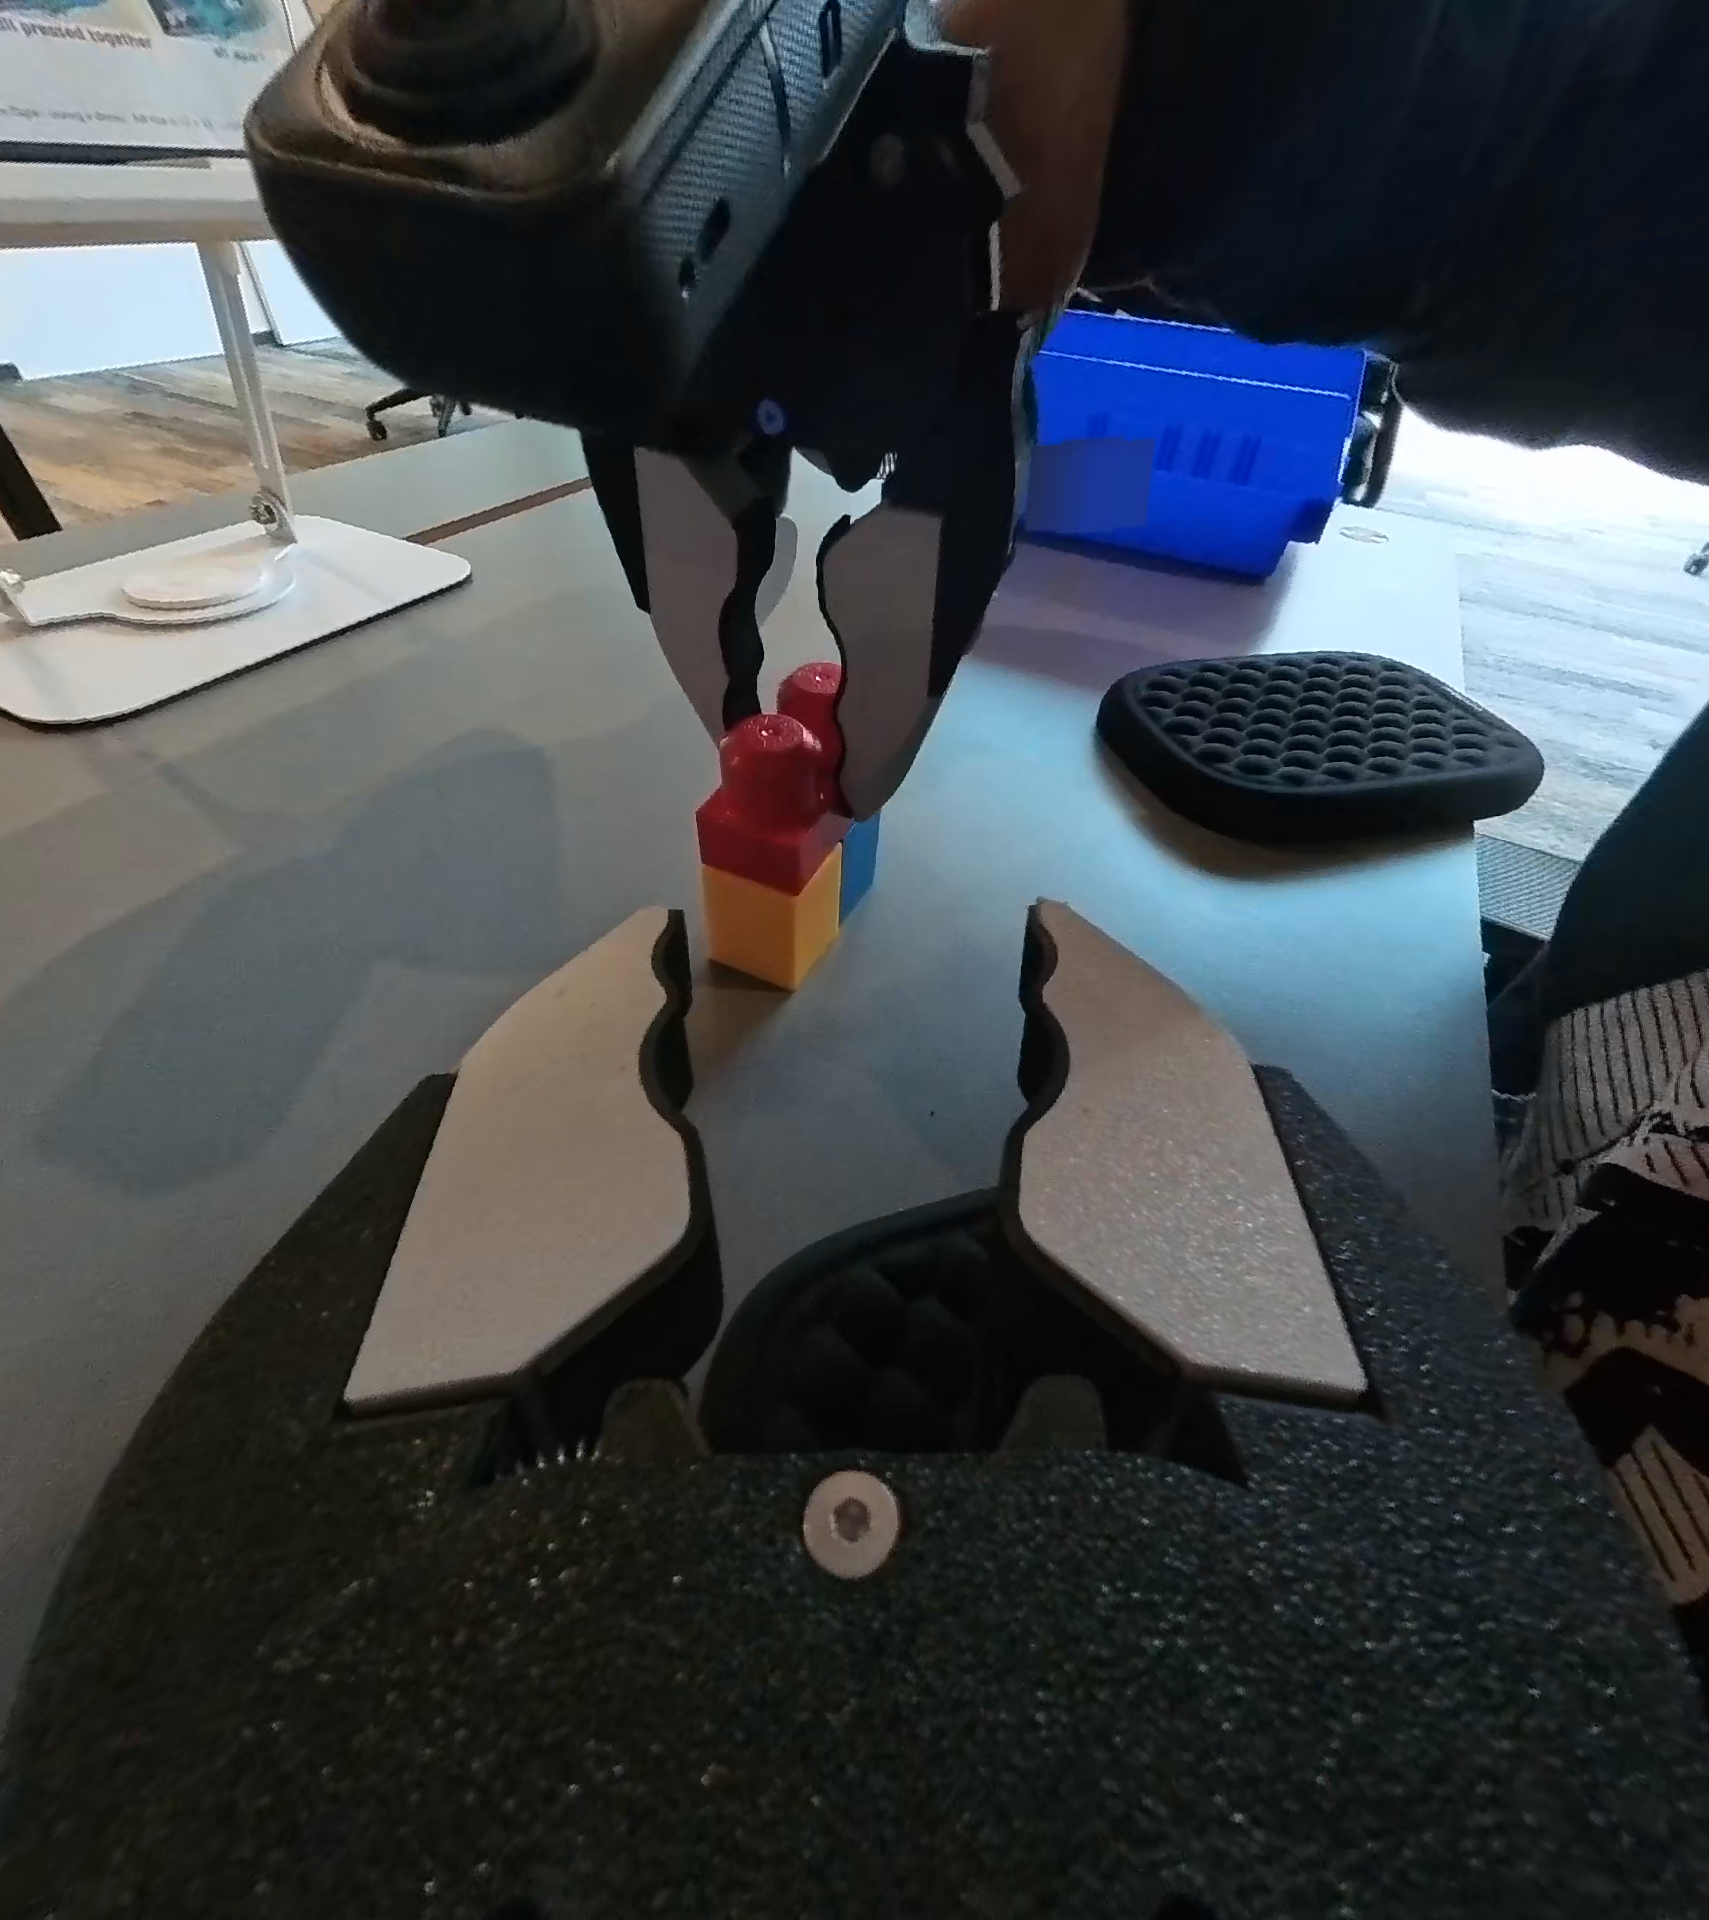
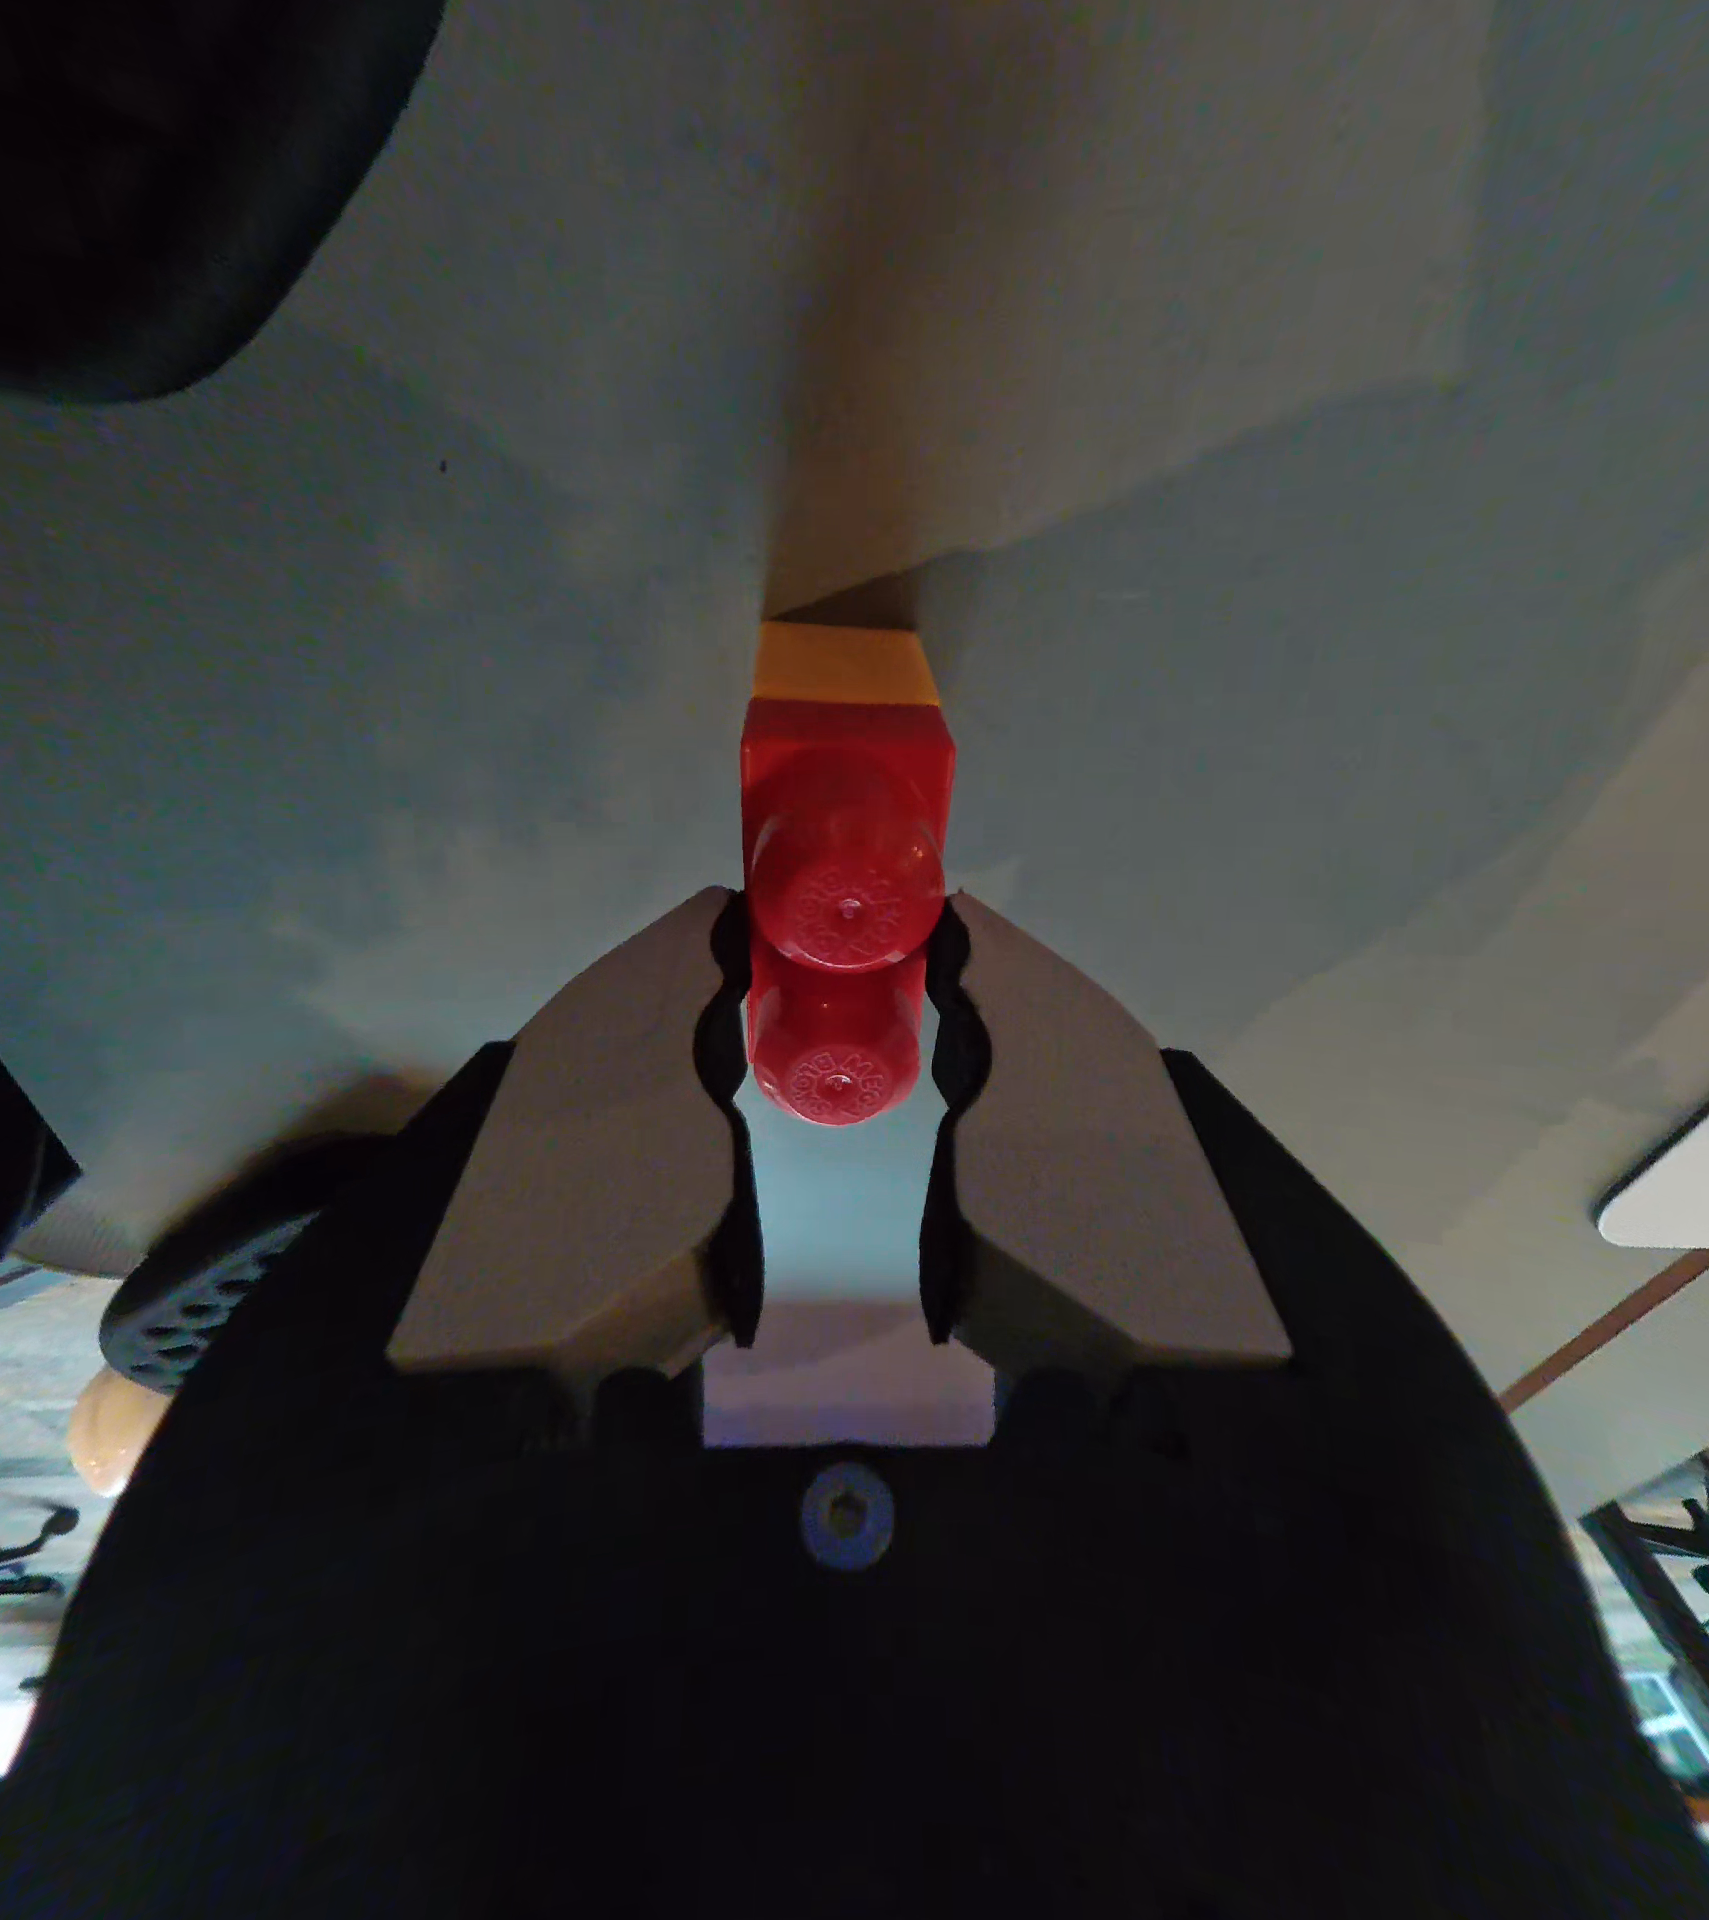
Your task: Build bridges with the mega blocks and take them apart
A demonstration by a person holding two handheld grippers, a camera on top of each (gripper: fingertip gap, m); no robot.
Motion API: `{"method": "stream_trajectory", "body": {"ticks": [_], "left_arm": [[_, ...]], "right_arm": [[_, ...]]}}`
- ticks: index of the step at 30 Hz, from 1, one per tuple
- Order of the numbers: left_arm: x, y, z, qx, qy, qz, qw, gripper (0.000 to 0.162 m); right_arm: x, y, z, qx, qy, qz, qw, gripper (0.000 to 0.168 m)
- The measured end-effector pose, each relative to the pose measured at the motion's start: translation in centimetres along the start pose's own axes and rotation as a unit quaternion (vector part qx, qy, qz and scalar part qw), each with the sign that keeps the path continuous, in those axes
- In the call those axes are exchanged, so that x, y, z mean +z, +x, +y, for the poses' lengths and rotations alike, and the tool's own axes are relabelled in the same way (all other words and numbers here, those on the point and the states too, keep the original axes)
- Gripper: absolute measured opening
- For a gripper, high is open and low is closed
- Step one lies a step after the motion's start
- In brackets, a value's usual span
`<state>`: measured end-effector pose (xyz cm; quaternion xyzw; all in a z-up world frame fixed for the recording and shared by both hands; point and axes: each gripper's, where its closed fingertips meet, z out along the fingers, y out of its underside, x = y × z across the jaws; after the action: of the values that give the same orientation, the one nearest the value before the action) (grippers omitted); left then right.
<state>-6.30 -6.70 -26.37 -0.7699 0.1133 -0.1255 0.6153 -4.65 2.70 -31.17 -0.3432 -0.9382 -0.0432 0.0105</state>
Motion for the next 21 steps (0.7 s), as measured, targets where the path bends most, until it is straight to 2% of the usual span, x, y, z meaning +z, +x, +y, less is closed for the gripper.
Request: {"method": "stream_trajectory", "body": {"ticks": [11,21], "left_arm": [[-0.03,0.05,-0.02,-0.001,0.002,0.004,1.000,0.062],[0.12,-0.08,0.21,-0.002,-0.006,-0.001,1.000,0.064]], "right_arm": [[0.32,-0.05,-0.05,0.005,-0.012,-0.001,1.000,0.032],[0.49,-0.09,-0.21,0.011,0.017,-0.005,1.000,0.033]]}}
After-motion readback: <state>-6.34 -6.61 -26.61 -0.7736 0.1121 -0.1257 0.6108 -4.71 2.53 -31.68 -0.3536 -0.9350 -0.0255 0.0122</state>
